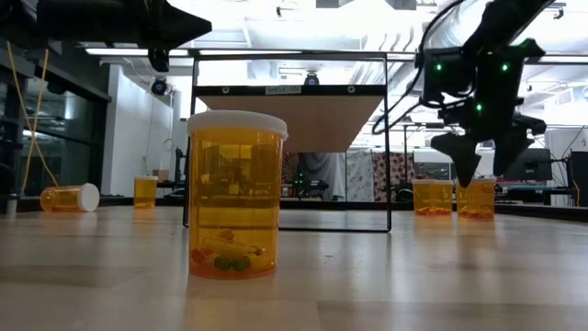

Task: Pick and place medicine bottles onto shelf by color
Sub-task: Put the orange pill bottle on the shelf

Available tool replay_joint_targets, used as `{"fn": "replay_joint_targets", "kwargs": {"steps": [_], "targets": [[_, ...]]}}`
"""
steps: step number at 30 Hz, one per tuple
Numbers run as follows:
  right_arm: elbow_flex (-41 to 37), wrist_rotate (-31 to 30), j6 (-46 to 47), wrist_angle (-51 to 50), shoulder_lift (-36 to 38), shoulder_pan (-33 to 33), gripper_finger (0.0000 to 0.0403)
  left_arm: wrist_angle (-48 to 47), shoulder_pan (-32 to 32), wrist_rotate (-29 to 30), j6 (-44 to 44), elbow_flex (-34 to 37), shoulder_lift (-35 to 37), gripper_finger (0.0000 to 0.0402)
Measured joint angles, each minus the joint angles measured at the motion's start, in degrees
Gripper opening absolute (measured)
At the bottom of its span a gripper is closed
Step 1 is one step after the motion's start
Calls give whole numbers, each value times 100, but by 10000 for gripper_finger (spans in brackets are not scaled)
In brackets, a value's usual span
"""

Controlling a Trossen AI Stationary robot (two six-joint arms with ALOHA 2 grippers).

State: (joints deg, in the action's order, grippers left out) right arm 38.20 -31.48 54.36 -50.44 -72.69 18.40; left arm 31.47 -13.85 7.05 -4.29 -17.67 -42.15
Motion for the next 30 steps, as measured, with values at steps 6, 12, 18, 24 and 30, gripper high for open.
{"fn": "replay_joint_targets", "kwargs": {"steps": [6,12,18,24,30], "targets": [[-95,69,-298,455,0,388,337,-1,0,-2,0,0,2,0],[-95,713,-564,701,0,604,336,-2,0,-10,0,0,2,0],[-95,818,-579,640,0,640,311,-12,0,-168,0,0,1,0],[-95,978,-675,637,0,638,262,-12,0,-177,0,0,1,0],[-95,1051,-685,635,0,638,220,-13,1,-177,0,-2,1,0]]}}
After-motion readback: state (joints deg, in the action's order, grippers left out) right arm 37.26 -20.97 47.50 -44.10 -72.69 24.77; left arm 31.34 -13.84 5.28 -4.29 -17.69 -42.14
